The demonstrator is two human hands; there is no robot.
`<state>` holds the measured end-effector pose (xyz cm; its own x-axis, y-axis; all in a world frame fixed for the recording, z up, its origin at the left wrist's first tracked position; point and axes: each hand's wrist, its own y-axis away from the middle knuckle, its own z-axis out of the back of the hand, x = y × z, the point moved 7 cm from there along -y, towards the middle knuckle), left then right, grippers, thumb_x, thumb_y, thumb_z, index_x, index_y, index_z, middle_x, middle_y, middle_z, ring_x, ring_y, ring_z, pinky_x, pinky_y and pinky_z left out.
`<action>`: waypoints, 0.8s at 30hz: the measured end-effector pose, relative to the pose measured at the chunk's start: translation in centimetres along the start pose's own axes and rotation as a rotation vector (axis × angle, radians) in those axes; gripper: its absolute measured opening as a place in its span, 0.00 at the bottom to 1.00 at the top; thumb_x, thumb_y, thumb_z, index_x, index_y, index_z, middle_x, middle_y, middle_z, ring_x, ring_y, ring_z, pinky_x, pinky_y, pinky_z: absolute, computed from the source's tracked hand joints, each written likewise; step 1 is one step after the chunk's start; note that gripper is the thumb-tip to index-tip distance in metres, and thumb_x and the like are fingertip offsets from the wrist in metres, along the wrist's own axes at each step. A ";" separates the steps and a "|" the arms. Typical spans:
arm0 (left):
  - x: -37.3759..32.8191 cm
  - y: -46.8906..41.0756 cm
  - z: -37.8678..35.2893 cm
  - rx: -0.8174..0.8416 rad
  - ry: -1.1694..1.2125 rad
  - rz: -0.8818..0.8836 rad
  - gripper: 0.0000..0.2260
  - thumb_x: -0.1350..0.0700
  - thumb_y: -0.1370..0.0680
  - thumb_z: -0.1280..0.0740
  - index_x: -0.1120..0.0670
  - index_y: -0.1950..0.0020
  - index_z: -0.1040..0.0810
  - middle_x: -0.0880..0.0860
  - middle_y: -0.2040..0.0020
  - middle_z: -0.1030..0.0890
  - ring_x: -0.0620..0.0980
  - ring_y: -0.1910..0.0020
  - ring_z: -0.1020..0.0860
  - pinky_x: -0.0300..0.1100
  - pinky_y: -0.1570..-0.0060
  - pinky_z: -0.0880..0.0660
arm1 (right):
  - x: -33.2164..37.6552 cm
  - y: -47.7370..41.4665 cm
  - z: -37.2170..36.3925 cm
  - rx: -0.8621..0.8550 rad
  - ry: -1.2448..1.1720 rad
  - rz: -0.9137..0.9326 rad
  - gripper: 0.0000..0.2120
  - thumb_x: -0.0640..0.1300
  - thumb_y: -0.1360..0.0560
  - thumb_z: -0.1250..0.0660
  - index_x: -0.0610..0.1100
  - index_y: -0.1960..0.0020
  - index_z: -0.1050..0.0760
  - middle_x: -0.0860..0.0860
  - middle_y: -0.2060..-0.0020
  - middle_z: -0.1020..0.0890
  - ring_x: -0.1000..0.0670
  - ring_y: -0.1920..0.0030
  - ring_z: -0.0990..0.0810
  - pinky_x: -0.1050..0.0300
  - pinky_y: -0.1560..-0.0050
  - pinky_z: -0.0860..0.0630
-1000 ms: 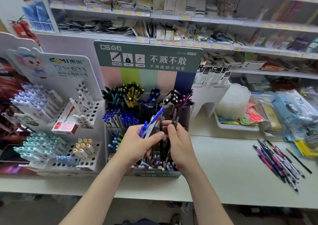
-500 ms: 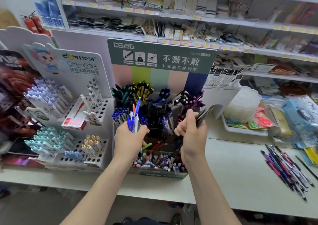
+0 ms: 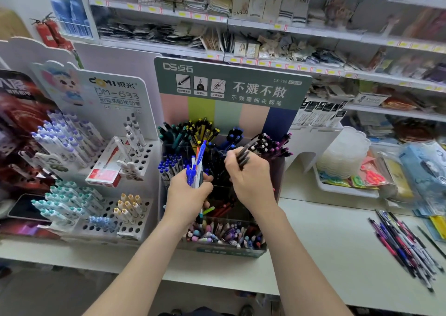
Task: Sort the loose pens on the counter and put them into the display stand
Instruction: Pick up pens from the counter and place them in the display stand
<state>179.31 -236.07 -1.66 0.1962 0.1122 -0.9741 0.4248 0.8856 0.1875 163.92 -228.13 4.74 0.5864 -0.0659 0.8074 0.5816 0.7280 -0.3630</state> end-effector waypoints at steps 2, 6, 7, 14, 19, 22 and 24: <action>0.1 -0.2 0.4 -0.026 -0.005 0.001 0.06 0.66 0.23 0.29 0.57 0.50 0.21 0.50 0.52 0.12 0.50 0.74 0.23 0.45 0.69 0.22 | -0.6 -0.6 -1.4 0.097 0.113 0.069 0.14 0.47 0.16 0.33 0.43 0.59 0.23 0.50 0.65 0.23 0.49 0.63 0.24 0.45 0.58 0.25; 0.4 -0.4 0.9 -0.029 -0.013 0.019 0.06 0.65 0.23 0.29 0.56 0.49 0.20 0.52 0.54 0.12 0.49 0.73 0.22 0.45 0.67 0.22 | -1.8 -1.6 -2.9 0.236 0.368 0.109 0.10 0.52 0.21 0.27 0.45 0.50 0.17 0.51 0.57 0.22 0.48 0.57 0.22 0.47 0.55 0.22; 0.4 -0.4 0.9 -0.027 -0.012 0.023 0.05 0.65 0.22 0.29 0.56 0.49 0.20 0.52 0.54 0.12 0.49 0.73 0.23 0.44 0.67 0.23 | -1.8 -1.8 -2.6 0.209 0.408 0.101 0.11 0.54 0.23 0.25 0.47 0.47 0.16 0.52 0.55 0.20 0.48 0.55 0.20 0.48 0.55 0.21; 0.2 -0.6 1.1 -0.046 0.028 0.027 0.06 0.58 0.22 0.24 0.56 0.49 0.19 0.53 0.62 0.16 0.49 0.73 0.22 0.42 0.67 0.24 | -0.5 -0.5 -3.6 0.241 0.373 0.209 0.05 0.45 0.21 0.25 0.45 0.48 0.19 0.51 0.55 0.20 0.49 0.55 0.21 0.52 0.53 0.23; -0.5 -0.7 1.4 -0.019 0.120 0.057 0.13 0.47 0.19 0.26 0.56 0.49 0.20 0.52 0.62 0.17 0.50 0.70 0.22 0.46 0.64 0.23 | -0.8 -0.7 -4.1 0.291 0.488 0.184 0.05 0.49 0.18 0.33 0.49 0.48 0.28 0.52 0.54 0.21 0.46 0.53 0.23 0.45 0.53 0.25; -0.6 -0.5 1.0 0.066 0.292 0.116 0.16 0.44 0.18 0.29 0.58 0.46 0.20 0.52 0.63 0.21 0.48 0.71 0.25 0.44 0.69 0.26 | -0.3 0.5 -4.9 0.418 0.577 0.247 0.15 0.58 0.14 0.49 0.50 0.50 0.31 0.53 0.55 0.26 0.45 0.54 0.25 0.45 0.54 0.28; -0.9 -0.1 0.5 0.124 0.386 0.144 0.18 0.43 0.18 0.31 0.57 0.42 0.19 0.51 0.64 0.23 0.47 0.71 0.27 0.41 0.72 0.29 | -0.7 0.4 -4.3 0.308 0.637 0.228 0.18 0.56 0.13 0.53 0.49 0.48 0.28 0.51 0.53 0.27 0.44 0.53 0.26 0.45 0.55 0.29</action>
<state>179.53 -236.47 -0.72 -0.0740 0.4123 -0.9080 0.5249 0.7903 0.3161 166.17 -230.72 1.98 0.9414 -0.2054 0.2677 0.2772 0.9230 -0.2669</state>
